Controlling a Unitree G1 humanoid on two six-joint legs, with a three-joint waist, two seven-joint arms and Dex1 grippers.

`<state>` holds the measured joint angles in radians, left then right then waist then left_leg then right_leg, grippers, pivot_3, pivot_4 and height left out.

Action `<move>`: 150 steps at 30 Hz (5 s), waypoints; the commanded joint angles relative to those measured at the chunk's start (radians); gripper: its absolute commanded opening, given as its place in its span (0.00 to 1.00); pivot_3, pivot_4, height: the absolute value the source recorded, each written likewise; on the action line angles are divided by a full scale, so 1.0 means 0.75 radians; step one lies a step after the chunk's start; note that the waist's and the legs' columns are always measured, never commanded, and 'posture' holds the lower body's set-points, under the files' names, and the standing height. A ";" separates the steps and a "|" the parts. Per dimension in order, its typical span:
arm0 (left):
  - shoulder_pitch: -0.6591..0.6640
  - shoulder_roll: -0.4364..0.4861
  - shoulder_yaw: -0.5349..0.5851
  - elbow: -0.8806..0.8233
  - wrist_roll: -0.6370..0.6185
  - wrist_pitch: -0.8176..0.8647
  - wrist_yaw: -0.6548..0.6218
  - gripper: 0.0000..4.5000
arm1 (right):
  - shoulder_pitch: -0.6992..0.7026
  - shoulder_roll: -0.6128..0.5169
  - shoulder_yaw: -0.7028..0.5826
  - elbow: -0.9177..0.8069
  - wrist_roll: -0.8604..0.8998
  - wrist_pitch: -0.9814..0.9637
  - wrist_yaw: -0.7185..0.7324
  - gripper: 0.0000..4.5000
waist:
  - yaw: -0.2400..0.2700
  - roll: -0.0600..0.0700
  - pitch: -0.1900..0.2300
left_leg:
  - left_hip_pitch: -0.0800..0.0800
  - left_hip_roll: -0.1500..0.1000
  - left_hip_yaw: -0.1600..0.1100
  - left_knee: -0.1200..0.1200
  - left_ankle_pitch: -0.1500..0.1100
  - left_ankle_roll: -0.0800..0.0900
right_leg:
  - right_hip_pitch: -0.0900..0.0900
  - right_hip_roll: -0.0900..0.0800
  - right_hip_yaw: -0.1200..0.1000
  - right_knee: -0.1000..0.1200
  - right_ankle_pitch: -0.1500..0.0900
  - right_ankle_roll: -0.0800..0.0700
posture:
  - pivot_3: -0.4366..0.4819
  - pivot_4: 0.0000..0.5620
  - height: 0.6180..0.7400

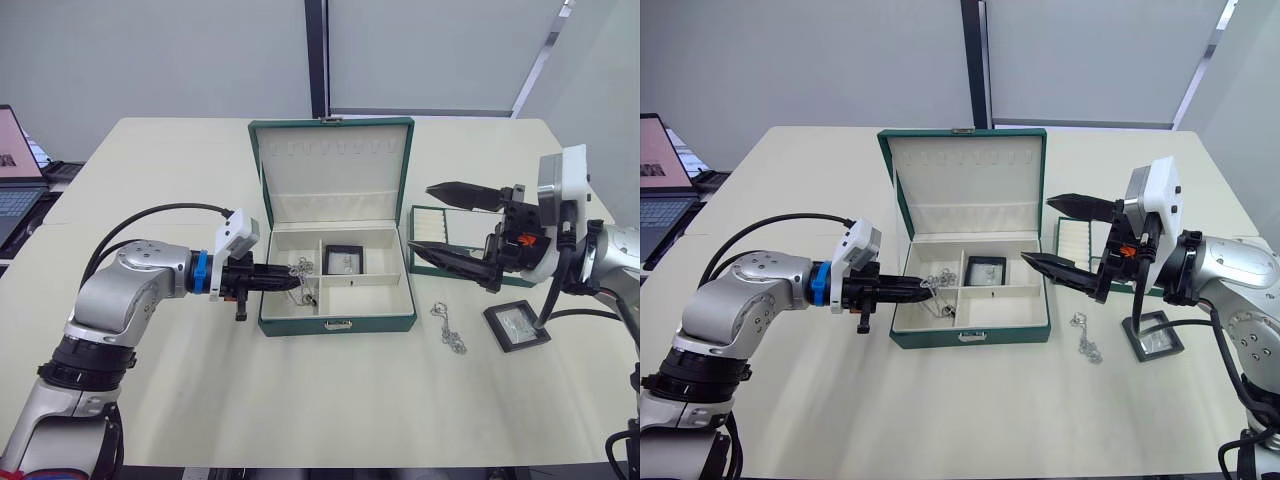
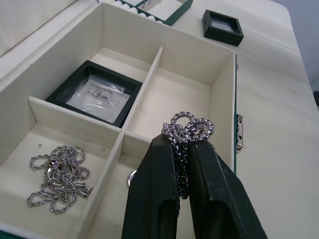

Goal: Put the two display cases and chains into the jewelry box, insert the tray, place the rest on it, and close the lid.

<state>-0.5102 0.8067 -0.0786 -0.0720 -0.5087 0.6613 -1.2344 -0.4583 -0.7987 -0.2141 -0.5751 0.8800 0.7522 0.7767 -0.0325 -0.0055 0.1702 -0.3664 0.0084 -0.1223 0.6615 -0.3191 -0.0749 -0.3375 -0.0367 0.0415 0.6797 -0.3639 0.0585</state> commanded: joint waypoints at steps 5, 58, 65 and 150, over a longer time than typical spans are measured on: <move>0.025 0.001 -0.009 -0.002 0.041 -0.064 -0.014 0.01 | -0.022 -0.020 -0.029 -0.014 0.013 -0.020 -0.001 1.00 | 0.000 0.000 0.000 | 0.000 0.000 0.000 0.000 0.000 0.000 | 0.000 0.000 0.000 0.000 0.000 0.000 | 0.48 0.27 1.00; 0.304 -0.098 1.027 -0.549 -0.774 0.559 0.859 0.99 | 0.607 0.041 -0.525 0.457 -0.197 -0.256 -0.015 1.00 | -0.005 0.000 -0.001 | 0.004 0.003 0.008 0.000 0.000 0.000 | 0.002 0.000 0.004 0.000 0.000 0.000 | 0.48 0.27 1.00; 0.571 -0.344 1.156 -0.646 -0.571 0.273 1.207 0.99 | 0.493 0.213 -0.509 0.807 -0.421 -0.580 -0.190 1.00 | 0.004 0.001 -0.001 | 0.004 0.004 0.012 0.002 0.000 -0.001 | 0.003 0.000 0.006 0.000 0.000 0.000 | 0.48 0.27 1.00; 0.237 -0.161 -0.130 -0.513 0.022 -0.415 0.138 1.00 | 0.194 -0.594 0.453 0.923 -1.109 -1.221 1.017 0.48 | 0.004 0.006 -0.002 | 0.003 0.005 0.018 0.003 0.000 0.000 | 0.004 -0.002 0.005 -0.001 0.000 0.000 | 0.48 0.27 1.00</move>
<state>-0.3199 0.6902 -0.1721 -0.4395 -0.4916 0.3626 -1.1283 -0.3173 -1.2370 0.1416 0.1386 0.0509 -0.1613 1.5430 -0.0297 -0.0007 0.1686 -0.3641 0.0119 -0.1090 0.6639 -0.3189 -0.0751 -0.3342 -0.0380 0.0451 0.6789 -0.3639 0.0585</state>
